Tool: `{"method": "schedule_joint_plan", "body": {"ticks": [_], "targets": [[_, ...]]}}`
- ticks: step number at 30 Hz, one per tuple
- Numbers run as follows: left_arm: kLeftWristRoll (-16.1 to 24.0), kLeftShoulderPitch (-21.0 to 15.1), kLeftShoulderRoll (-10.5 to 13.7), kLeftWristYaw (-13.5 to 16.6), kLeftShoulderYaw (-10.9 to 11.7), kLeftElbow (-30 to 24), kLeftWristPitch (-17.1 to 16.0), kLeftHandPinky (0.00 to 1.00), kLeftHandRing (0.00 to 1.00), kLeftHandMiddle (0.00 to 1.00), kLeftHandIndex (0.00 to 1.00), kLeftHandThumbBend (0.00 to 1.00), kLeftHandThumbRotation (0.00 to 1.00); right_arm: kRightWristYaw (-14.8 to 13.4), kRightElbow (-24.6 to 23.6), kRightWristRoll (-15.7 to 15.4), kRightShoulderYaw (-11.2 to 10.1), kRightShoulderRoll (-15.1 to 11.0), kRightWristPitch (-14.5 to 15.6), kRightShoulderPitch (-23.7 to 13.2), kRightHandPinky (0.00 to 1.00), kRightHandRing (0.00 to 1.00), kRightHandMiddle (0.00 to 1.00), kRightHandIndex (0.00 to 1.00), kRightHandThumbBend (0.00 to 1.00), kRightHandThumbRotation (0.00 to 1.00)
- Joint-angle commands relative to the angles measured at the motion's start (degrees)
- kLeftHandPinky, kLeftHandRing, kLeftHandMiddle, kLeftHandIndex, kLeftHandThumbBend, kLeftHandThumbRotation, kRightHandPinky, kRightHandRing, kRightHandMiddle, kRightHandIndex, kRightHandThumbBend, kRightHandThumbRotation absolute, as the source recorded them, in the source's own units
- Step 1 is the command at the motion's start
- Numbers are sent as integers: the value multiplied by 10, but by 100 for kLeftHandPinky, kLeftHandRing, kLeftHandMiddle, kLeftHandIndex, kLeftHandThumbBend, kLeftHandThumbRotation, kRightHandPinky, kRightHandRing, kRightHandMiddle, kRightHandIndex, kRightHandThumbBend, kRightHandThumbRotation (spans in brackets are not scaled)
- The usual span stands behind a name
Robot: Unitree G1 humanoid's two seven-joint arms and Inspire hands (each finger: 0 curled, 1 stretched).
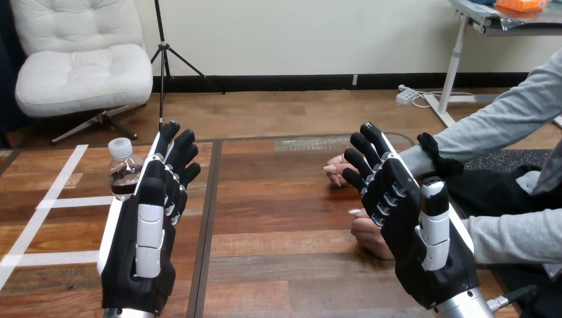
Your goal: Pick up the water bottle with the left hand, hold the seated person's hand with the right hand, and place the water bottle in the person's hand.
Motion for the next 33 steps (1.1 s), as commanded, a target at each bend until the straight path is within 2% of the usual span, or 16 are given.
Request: {"method": "schedule_joint_plan", "body": {"ticks": [1, 13, 16, 18, 21, 25, 28, 33], "targets": [[-2, -7, -8, -1, -7, -10, 1, 92, 94, 93, 96, 75, 100, -1, -9, 1, 2, -1, -12, -19, 100, 100, 100, 100, 92, 100], [4, -10, -2, -2, -2, -8, -3, 91, 93, 93, 95, 77, 100, 2, -8, 4, 1, 0, -12, -19, 100, 100, 100, 100, 91, 100], [11, -12, 3, -2, 1, -7, -5, 86, 92, 93, 95, 77, 100, 1, -10, 4, 1, 0, -10, -18, 100, 100, 100, 100, 91, 100], [15, -18, 9, -2, 6, -5, -7, 83, 91, 92, 95, 77, 100, 1, -10, 5, 1, 0, -10, -18, 100, 100, 100, 100, 91, 100], [-3, -29, 22, -11, 18, -9, 6, 75, 87, 91, 93, 77, 98, -1, -12, 4, 1, 1, -7, -18, 100, 100, 100, 100, 91, 100], [3, -40, 33, -5, 33, -10, 7, 69, 83, 89, 92, 76, 96, -1, -9, 1, 1, 0, -12, -19, 100, 100, 100, 100, 91, 100], [2, -48, 40, -1, 44, -13, 11, 68, 82, 88, 91, 76, 95, -2, -8, 0, 1, 0, -11, -19, 100, 100, 100, 100, 90, 100], [6, -61, 47, 11, 62, -13, 6, 75, 81, 85, 90, 76, 95, -1, -11, 3, 2, -1, -6, -19, 100, 100, 100, 100, 91, 100]]}}
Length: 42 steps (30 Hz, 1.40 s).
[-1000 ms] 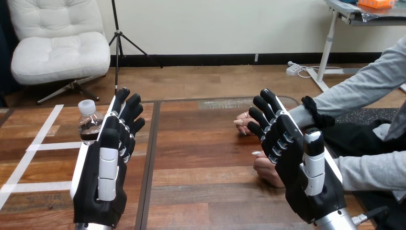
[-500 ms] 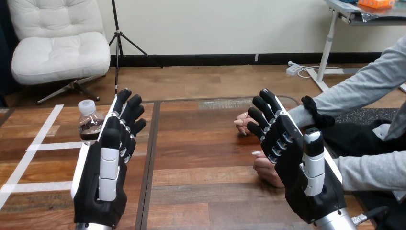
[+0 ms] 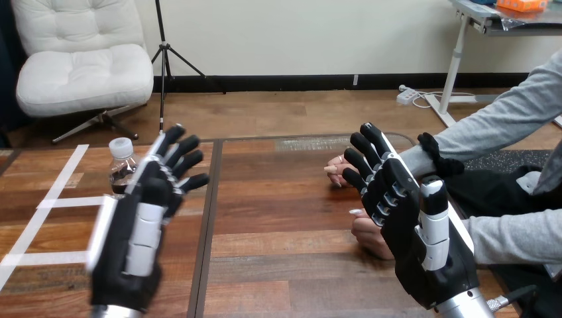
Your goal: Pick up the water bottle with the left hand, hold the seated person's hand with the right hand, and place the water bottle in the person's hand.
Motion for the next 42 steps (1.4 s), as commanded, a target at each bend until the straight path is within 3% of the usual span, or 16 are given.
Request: {"method": "schedule_joint_plan", "body": {"ticks": [1, 6, 11, 25, 30, 42], "targets": [[3, -56, 18, 16, 36, -11, -9, 76, 81, 85, 90, 76, 95, -1, -10, 3, 2, -1, -6, -19, 100, 100, 100, 100, 91, 100], [2, -70, 28, 21, 52, -5, -12, 90, 85, 86, 90, 76, 96, 1, -9, 3, 3, -2, -6, -20, 100, 100, 100, 100, 92, 100], [0, -91, 40, 21, 71, 14, -29, 97, 88, 88, 92, 76, 97, 3, -3, 4, 2, -1, -8, -23, 100, 100, 100, 100, 92, 100], [-16, -132, 41, 34, 107, 30, -45, 94, 89, 90, 91, 81, 94, 2, -2, 3, 1, -1, -9, -24, 100, 100, 100, 100, 92, 100], [-7, -139, 39, 47, 117, 35, -52, 92, 89, 90, 91, 82, 93, 1, -3, 1, 2, -1, -8, -24, 100, 100, 100, 100, 93, 100], [-21, -146, 48, 43, 130, 50, -56, 92, 90, 92, 92, 82, 93, 5, -3, 5, 3, -1, -8, -23, 100, 100, 100, 100, 93, 100]]}}
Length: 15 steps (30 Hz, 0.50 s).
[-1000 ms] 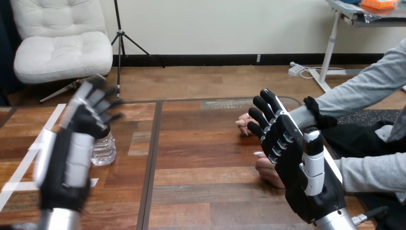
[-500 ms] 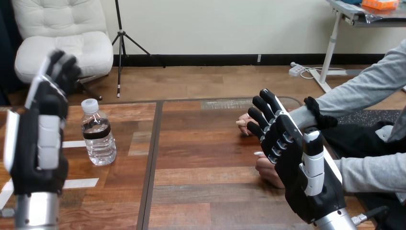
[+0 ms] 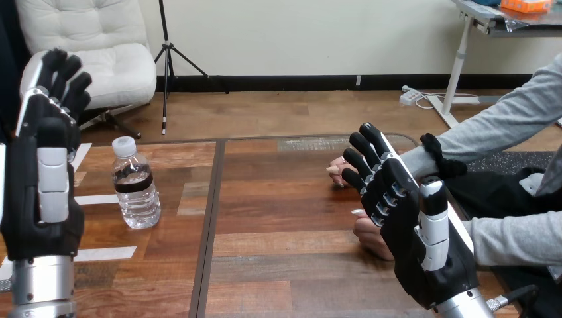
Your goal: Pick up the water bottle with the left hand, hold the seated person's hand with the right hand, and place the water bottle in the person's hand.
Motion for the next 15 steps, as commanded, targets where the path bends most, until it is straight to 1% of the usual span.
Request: {"method": "schedule_joint_plan", "body": {"ticks": [1, 7, 9, 15], "targets": [[-1, -29, 13, 0, 13, 15, -12, 92, 90, 92, 92, 82, 93, 2, -3, 5, 3, 0, -8, -23, 100, 100, 100, 100, 93, 100], [10, -25, 17, 5, 20, 22, -10, 95, 91, 93, 93, 82, 95, 0, -4, 4, 3, 1, -9, -22, 100, 100, 100, 100, 93, 100], [15, -24, 18, 6, 22, 24, -9, 97, 93, 94, 94, 82, 98, 0, -3, 4, 2, 1, -9, -22, 100, 100, 100, 100, 93, 100], [25, -23, 19, 16, 28, 29, -3, 99, 96, 96, 95, 81, 99, 0, -5, 4, 3, 0, -8, -21, 100, 100, 100, 100, 93, 100]]}}
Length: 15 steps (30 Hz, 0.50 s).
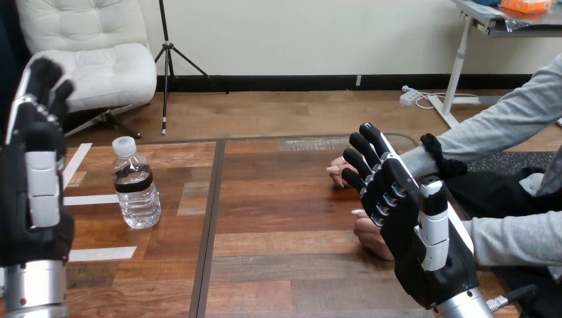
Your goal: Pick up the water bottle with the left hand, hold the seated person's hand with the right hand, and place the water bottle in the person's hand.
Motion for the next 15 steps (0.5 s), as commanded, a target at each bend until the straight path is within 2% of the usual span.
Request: {"method": "schedule_joint_plan", "body": {"ticks": [1, 9, 15], "targets": [[9, -23, 16, 7, 10, 7, 0, 99, 97, 96, 95, 81, 100, 0, -5, 4, 3, 0, -7, -21, 100, 100, 100, 100, 93, 100], [-3, -26, 14, 3, 15, 22, 4, 100, 99, 98, 96, 80, 100, 1, -4, 3, 2, -1, -8, -21, 100, 100, 100, 100, 93, 100], [6, -29, 14, 9, 19, 37, 1, 100, 100, 100, 98, 81, 100, 1, -6, 3, 2, -3, -6, -21, 100, 100, 100, 100, 93, 100]]}}
